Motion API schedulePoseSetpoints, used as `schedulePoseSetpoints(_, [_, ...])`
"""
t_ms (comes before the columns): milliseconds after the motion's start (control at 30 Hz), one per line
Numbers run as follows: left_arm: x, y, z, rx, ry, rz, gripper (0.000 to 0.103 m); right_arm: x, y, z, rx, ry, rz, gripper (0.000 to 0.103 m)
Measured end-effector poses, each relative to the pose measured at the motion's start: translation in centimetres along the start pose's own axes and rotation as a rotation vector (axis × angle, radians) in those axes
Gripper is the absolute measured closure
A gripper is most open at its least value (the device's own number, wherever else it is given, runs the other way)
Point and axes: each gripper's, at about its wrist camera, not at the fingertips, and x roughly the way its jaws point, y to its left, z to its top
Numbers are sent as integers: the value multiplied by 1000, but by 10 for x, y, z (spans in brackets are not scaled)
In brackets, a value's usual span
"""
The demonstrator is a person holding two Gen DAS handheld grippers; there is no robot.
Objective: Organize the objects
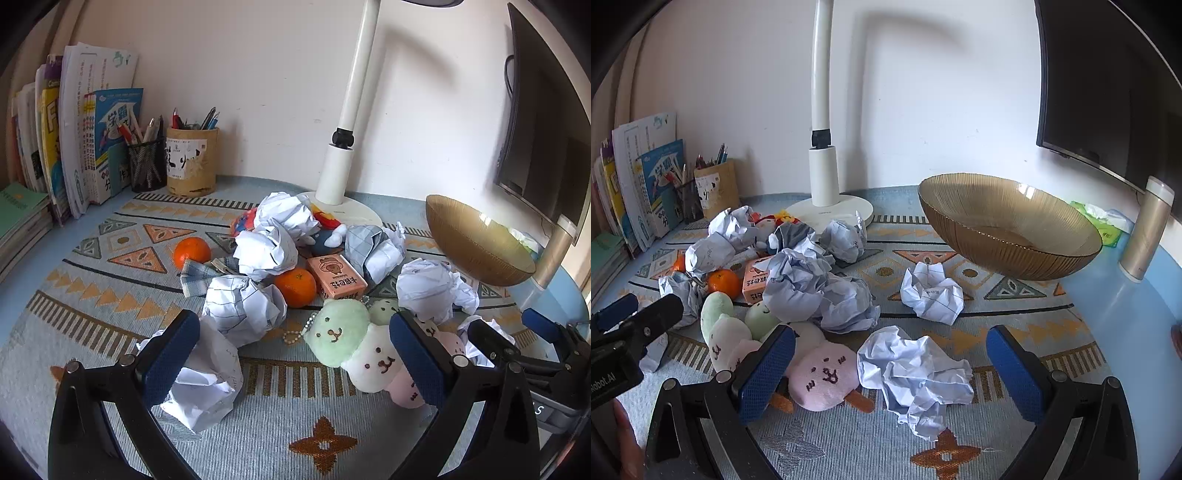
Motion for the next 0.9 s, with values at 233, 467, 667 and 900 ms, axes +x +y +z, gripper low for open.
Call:
schedulePoseSetpoints(233, [1, 1, 0, 0, 4, -9, 1, 3, 1, -1, 0, 12, -1, 0])
schedulePoseSetpoints(467, [0, 3, 0, -6, 12, -4, 1, 4, 0, -1, -1, 22, -3, 0])
schedulePoseSetpoints(667, [2, 4, 1, -10, 14, -1, 1, 6, 0, -1, -2, 28, -9, 0])
schedulePoseSetpoints(900, [1, 7, 0, -22, 11, 7, 1, 8, 1, -2, -4, 35, -22, 0])
